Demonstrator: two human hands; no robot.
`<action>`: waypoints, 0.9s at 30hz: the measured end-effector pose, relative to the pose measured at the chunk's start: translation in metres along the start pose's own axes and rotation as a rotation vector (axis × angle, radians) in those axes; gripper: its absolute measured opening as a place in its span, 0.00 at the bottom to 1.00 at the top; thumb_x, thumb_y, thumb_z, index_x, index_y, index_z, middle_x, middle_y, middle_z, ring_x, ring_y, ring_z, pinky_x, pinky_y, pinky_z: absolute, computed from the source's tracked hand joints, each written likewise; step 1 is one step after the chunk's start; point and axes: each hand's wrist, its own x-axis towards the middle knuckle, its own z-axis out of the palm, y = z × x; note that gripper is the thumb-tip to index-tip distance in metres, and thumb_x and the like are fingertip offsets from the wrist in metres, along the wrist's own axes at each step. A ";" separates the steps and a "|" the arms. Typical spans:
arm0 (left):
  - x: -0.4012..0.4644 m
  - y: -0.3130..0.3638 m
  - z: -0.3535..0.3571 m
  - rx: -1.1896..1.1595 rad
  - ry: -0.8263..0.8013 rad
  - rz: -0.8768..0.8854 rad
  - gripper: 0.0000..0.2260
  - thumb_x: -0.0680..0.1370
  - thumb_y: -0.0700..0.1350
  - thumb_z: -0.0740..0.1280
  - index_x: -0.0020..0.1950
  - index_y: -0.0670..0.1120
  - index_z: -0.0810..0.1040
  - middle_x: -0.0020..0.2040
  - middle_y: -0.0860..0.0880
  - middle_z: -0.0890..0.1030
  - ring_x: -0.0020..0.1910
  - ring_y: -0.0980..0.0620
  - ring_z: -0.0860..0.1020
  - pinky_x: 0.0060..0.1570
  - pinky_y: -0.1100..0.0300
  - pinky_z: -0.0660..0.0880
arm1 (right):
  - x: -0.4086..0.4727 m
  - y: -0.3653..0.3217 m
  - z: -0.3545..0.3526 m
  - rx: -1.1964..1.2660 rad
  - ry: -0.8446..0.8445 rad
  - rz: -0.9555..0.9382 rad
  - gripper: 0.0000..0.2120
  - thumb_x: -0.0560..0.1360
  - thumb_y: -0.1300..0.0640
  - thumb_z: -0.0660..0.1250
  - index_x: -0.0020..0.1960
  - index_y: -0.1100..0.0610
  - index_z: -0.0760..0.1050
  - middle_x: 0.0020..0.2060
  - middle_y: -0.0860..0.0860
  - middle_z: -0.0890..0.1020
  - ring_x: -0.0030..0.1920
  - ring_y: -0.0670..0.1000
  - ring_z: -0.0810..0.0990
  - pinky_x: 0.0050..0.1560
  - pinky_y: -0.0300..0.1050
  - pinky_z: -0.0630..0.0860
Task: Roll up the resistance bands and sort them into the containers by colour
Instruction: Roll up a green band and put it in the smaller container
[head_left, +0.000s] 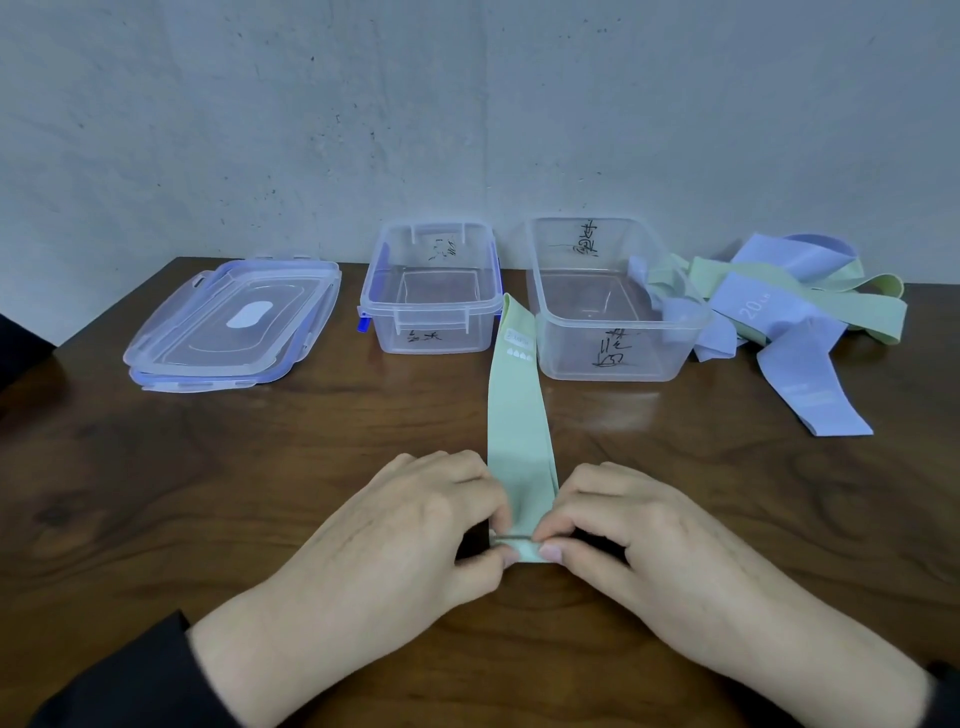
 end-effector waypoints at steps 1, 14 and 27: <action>0.000 -0.002 -0.002 0.000 -0.032 -0.007 0.09 0.75 0.61 0.60 0.44 0.59 0.76 0.45 0.62 0.74 0.43 0.60 0.72 0.48 0.64 0.71 | 0.000 0.002 0.000 -0.013 0.012 0.001 0.11 0.78 0.42 0.61 0.52 0.41 0.81 0.45 0.35 0.74 0.53 0.40 0.73 0.53 0.36 0.72; 0.003 -0.010 0.004 0.005 0.001 0.038 0.08 0.74 0.62 0.62 0.48 0.61 0.74 0.48 0.63 0.72 0.46 0.60 0.72 0.50 0.59 0.72 | 0.000 0.004 0.005 -0.082 0.020 -0.005 0.16 0.77 0.41 0.59 0.57 0.44 0.81 0.47 0.36 0.72 0.48 0.39 0.71 0.47 0.37 0.75; 0.001 -0.008 0.005 -0.015 -0.010 0.027 0.11 0.77 0.60 0.57 0.50 0.59 0.77 0.50 0.63 0.72 0.47 0.60 0.70 0.52 0.62 0.70 | -0.002 0.005 0.002 -0.067 -0.005 0.015 0.09 0.75 0.40 0.65 0.54 0.39 0.77 0.48 0.35 0.72 0.53 0.41 0.71 0.52 0.37 0.72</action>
